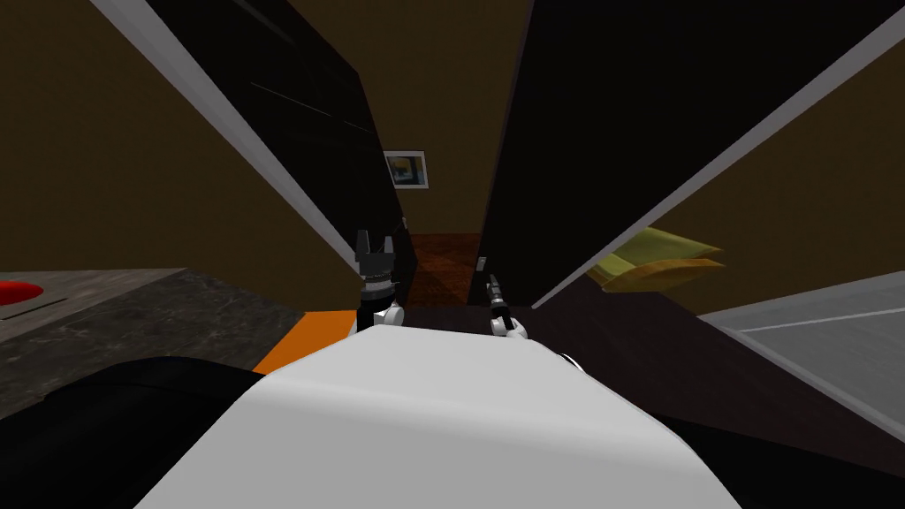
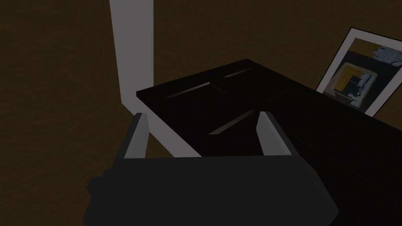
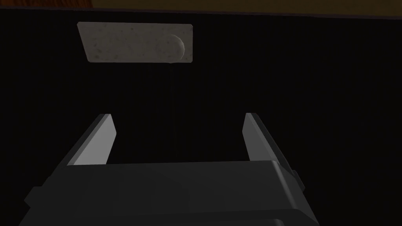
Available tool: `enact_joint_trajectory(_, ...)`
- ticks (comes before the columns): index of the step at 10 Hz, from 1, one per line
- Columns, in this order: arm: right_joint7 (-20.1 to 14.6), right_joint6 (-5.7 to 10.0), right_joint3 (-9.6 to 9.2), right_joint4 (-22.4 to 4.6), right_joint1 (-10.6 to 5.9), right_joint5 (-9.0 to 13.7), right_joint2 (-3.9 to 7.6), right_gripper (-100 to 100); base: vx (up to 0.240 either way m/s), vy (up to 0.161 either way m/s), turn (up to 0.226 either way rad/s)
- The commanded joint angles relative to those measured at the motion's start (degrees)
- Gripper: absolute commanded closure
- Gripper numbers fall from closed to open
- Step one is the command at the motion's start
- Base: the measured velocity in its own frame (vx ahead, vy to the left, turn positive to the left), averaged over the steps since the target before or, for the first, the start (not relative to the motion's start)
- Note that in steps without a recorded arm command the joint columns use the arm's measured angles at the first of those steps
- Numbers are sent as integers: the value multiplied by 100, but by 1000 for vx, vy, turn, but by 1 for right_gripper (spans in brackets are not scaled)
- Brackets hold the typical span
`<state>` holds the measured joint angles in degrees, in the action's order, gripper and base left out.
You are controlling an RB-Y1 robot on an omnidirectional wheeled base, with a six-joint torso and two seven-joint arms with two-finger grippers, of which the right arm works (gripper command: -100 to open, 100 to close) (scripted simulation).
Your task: Push the door open
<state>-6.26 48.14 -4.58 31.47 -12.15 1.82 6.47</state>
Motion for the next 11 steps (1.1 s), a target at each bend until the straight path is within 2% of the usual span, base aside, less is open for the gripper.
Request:
enact_joint_trajectory(1, 9, 11, 13, -5, 7, 8, -2, -100, 189, 11, 26)
enact_joint_trajectory(6, 51, 61, 69, -48, 31, 40, -17, -100, 207, 19, 29)
enact_joint_trajectory(10, 67, 89, 90, -86, 28, 53, -26, -100, 152, -2, 18)
enact_joint_trajectory(11, 67, 89, 90, -86, 28, 53, -26, 100, -20, 4, -5)
